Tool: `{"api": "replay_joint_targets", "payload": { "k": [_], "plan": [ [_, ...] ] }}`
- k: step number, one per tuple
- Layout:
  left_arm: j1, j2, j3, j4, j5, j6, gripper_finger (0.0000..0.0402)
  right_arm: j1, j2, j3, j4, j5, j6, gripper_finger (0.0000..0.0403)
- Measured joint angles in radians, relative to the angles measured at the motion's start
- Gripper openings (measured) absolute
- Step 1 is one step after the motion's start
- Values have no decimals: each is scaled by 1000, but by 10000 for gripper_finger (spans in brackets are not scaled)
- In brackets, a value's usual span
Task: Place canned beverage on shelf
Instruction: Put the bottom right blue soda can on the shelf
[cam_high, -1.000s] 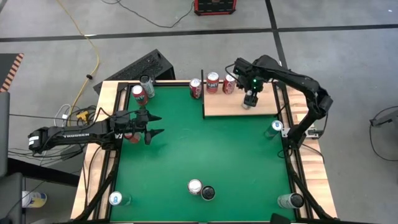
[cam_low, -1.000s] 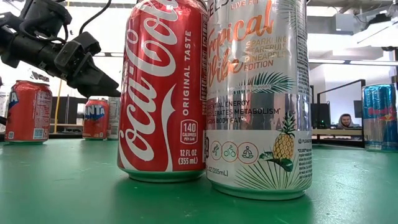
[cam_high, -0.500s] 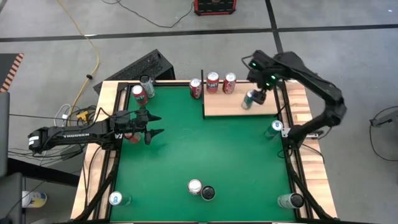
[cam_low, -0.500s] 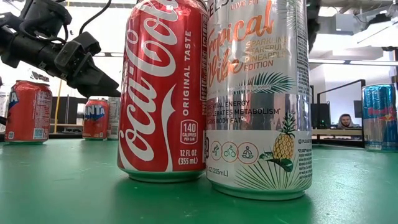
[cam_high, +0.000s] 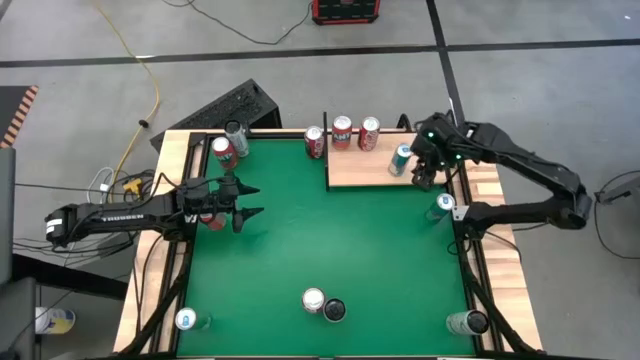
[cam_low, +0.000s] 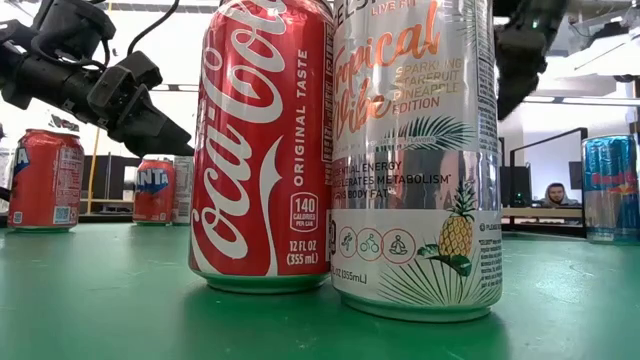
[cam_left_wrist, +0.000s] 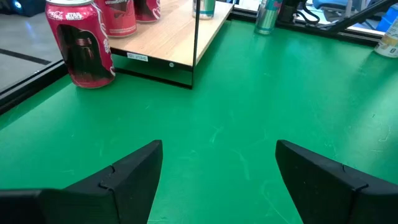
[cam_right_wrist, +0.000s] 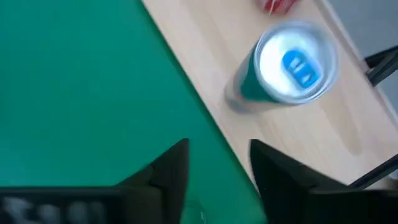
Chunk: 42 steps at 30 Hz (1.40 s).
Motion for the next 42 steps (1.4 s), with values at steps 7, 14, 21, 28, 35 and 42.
{"api": "replay_joint_targets", "payload": {
  "k": [7,14,21,28,35,42],
  "plan": [
    [0,0,0,0,0,0,297,-41,70,-37,95,-26,-69,17],
    [0,0,0,0,0,0,297,-71,126,-37,136,-27,-107,30],
    [0,0,0,0,0,0,297,-101,172,-37,200,-27,-127,18],
    [0,0,0,0,0,0,297,-109,221,-37,253,-27,-156,21],
    [0,0,0,0,0,0,297,-135,278,-36,281,-18,-173,23],
    [0,0,0,0,0,0,297,-158,313,-36,318,5,-196,18]
  ]
}}
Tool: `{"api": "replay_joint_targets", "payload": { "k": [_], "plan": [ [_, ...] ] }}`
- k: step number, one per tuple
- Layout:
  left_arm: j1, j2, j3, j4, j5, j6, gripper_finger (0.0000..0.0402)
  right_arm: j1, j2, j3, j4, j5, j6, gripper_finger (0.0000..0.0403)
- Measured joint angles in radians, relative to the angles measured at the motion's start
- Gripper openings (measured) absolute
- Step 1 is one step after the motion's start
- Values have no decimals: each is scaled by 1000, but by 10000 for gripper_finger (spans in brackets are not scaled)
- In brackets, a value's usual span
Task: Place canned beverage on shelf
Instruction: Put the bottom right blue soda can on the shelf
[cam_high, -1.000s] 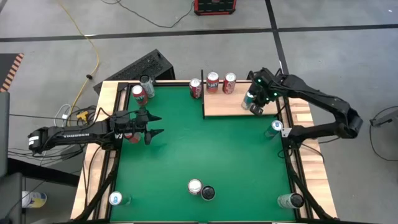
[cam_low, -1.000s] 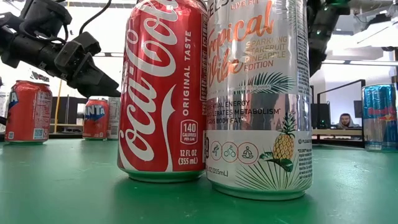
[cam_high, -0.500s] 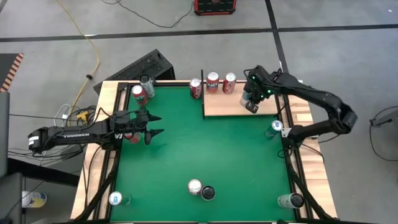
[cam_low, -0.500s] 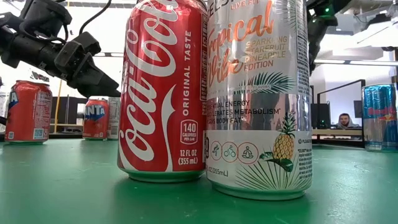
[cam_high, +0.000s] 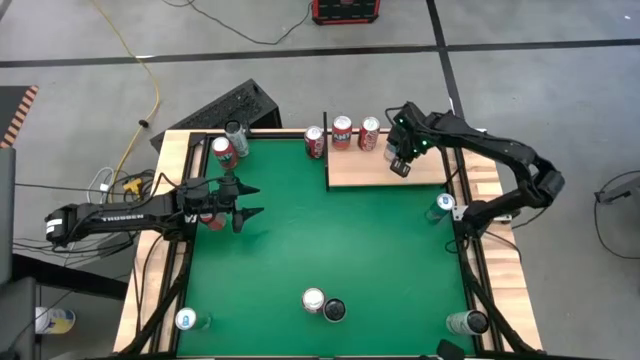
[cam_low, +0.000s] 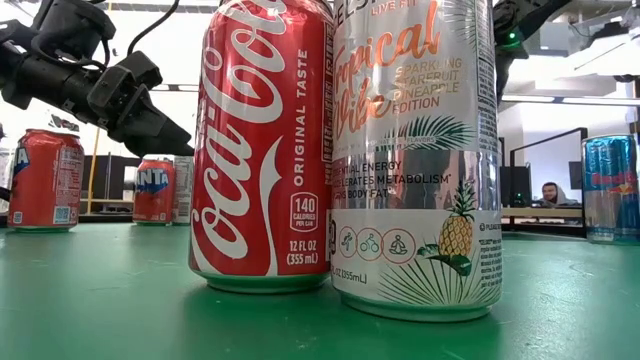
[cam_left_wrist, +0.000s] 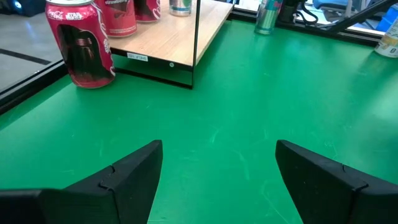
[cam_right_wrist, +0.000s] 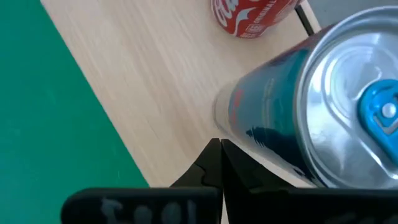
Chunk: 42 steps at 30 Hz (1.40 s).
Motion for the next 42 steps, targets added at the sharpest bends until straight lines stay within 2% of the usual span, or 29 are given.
{"api": "replay_joint_targets", "payload": {
  "k": [8,15,24,26,31,42],
  "plan": [
    [0,0,0,0,0,0,297,-19,5,0,62,6,10,27],
    [0,0,0,0,0,0,297,-26,5,0,75,6,66,17],
    [0,0,0,-1,0,0,297,53,4,0,63,5,172,19],
    [0,0,0,-1,0,0,297,80,4,0,72,43,193,18],
    [0,0,0,-1,0,0,297,133,4,0,79,215,212,20],
    [0,0,0,-1,0,0,297,104,4,0,139,231,196,20]
  ]
}}
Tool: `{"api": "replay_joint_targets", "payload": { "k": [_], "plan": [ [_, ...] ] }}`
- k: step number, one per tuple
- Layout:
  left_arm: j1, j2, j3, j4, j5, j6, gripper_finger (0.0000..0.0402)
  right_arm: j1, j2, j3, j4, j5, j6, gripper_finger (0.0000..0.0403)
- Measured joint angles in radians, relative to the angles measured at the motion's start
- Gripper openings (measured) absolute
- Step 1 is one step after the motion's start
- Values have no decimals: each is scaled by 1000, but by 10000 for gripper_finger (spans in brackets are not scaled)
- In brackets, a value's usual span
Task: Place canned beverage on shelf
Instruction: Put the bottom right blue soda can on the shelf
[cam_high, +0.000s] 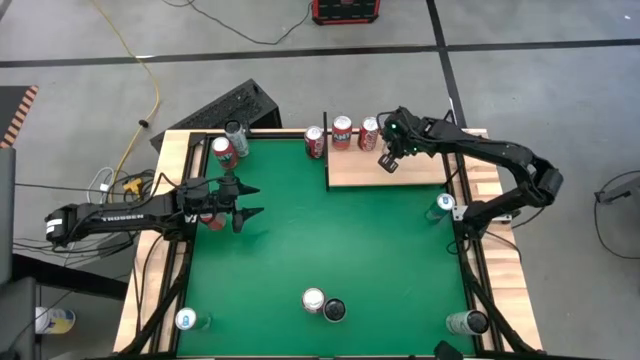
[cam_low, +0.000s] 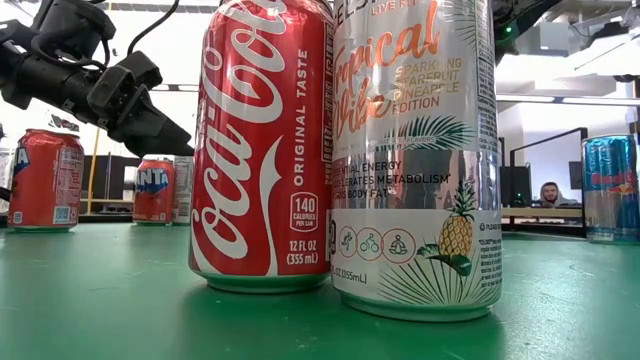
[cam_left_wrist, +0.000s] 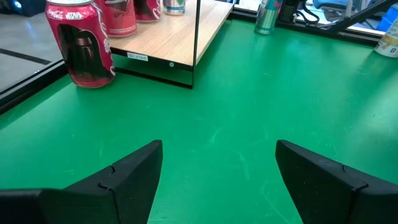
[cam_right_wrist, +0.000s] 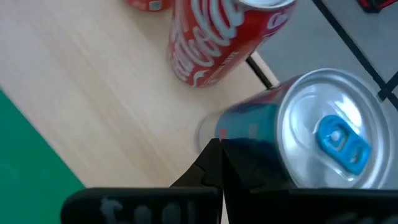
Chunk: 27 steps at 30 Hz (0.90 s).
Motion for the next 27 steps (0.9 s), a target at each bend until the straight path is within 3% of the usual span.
{"api": "replay_joint_targets", "payload": {
  "k": [12,17,23,27],
  "plan": [
    [0,0,0,-1,0,0,297,-59,0,0,13,-13,-37,20],
    [0,0,0,-37,0,0,297,-45,-9,0,-102,-59,-54,20],
    [0,0,0,-107,0,0,297,-56,-24,0,-231,23,-63,20],
    [0,0,0,-163,0,0,297,-84,-27,0,-212,79,-56,20]
  ]
}}
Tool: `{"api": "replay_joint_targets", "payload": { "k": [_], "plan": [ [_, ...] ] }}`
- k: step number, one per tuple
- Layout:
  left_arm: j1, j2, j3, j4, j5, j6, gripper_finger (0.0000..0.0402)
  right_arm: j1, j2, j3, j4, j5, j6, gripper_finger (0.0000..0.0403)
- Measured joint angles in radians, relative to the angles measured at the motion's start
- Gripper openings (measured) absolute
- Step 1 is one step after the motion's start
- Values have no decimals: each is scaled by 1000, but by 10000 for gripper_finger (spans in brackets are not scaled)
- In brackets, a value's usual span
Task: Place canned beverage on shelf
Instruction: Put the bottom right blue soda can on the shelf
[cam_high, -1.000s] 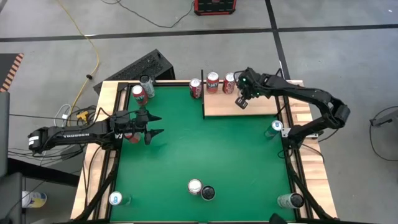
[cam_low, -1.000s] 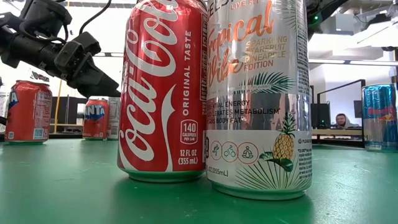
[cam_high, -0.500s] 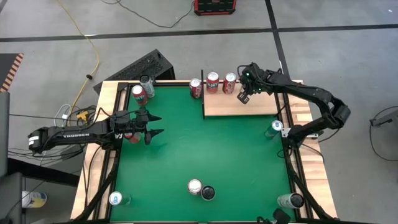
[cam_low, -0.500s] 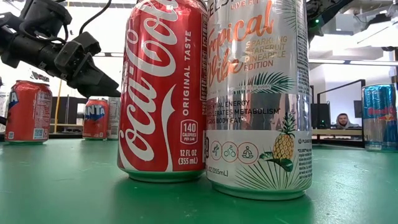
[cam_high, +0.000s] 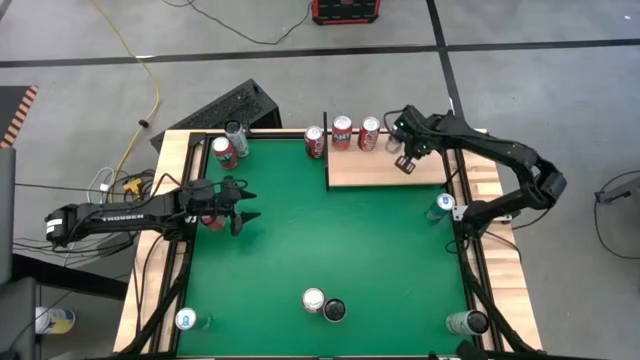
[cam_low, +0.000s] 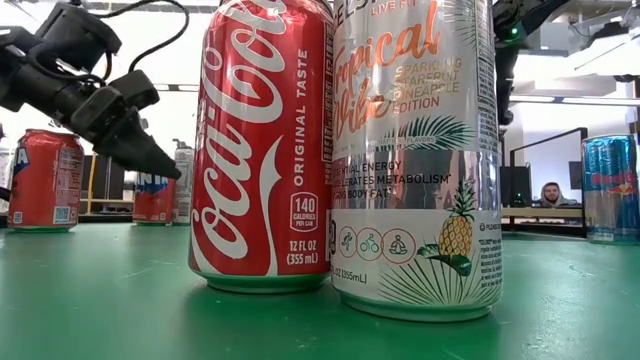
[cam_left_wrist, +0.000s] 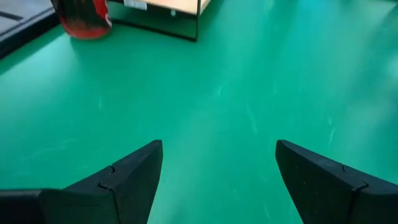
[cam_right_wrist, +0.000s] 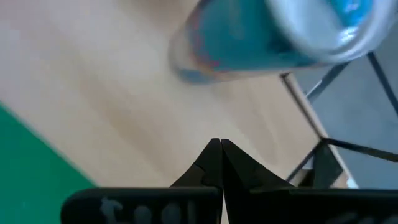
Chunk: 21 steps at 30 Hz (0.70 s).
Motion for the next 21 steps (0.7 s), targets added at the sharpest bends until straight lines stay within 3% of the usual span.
{"api": "replay_joint_targets", "payload": {
  "k": [4,21],
  "plan": [
    [0,-1,2,-47,0,0,297,-25,0,0,77,0,0,20],
    [0,0,1,-79,0,0,297,-64,1,0,123,-21,-16,20]
  ]
}}
